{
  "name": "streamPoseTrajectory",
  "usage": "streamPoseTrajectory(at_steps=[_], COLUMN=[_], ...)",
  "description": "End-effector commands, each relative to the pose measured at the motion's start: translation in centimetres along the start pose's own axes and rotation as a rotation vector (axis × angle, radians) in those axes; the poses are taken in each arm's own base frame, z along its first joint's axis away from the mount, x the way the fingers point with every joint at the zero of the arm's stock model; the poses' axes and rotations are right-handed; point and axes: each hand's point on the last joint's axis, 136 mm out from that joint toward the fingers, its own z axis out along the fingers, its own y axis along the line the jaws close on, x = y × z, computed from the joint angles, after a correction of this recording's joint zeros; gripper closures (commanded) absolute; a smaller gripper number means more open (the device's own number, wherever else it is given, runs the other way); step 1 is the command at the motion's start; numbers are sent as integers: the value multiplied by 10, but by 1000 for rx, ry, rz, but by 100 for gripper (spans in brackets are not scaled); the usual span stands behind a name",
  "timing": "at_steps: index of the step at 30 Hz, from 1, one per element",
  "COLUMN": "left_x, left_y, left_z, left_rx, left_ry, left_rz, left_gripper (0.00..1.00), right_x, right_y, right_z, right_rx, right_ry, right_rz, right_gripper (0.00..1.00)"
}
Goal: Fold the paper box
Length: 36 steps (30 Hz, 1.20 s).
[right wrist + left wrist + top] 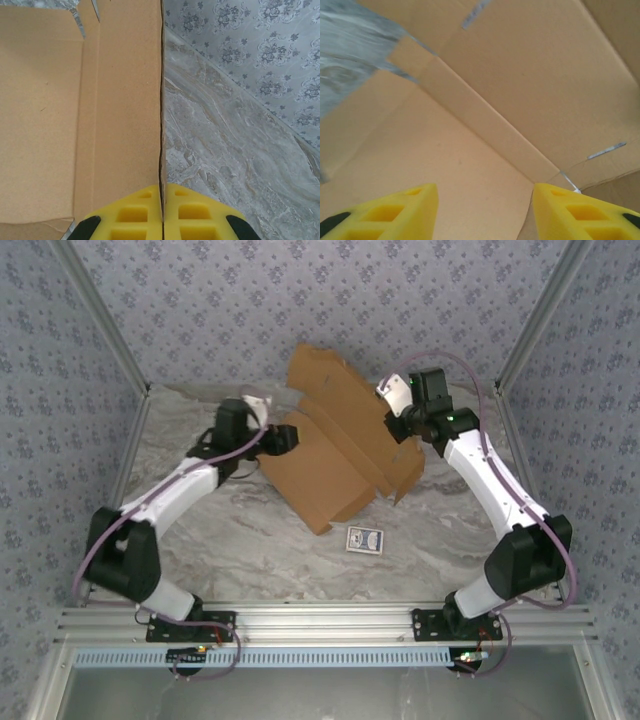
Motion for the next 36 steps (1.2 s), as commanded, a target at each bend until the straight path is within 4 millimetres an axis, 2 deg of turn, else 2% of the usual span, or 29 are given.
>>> streamPoseTrajectory(at_steps=[1, 4, 7, 12, 16, 20, 26, 36], left_x=[-15, -3, 5, 20, 31, 43, 63, 84], left_y=[-21, -14, -16, -20, -18, -14, -3, 17], left_z=[40, 79, 108, 144, 165, 180, 190, 204], left_rx=[59, 61, 94, 133, 156, 150, 127, 86], left_ry=[-51, 12, 48, 98, 132, 176, 216, 232], left_rz=[93, 111, 116, 134, 120, 111, 84, 43], left_gripper=[52, 57, 60, 66, 71, 76, 81, 83], right_x=[-11, -5, 1, 5, 8, 8, 6, 7], right_y=[-9, -12, -14, -15, -14, -15, -16, -10], right_z=[-4, 4, 12, 26, 35, 39, 41, 46], right_rx=[2, 2, 0, -13, -22, -22, -23, -36], right_ry=[-24, 5, 25, 45, 62, 66, 63, 64], right_rz=[13, 14, 12, 20, 22, 21, 23, 40], right_gripper=[100, 100, 100, 100, 100, 100, 100, 100])
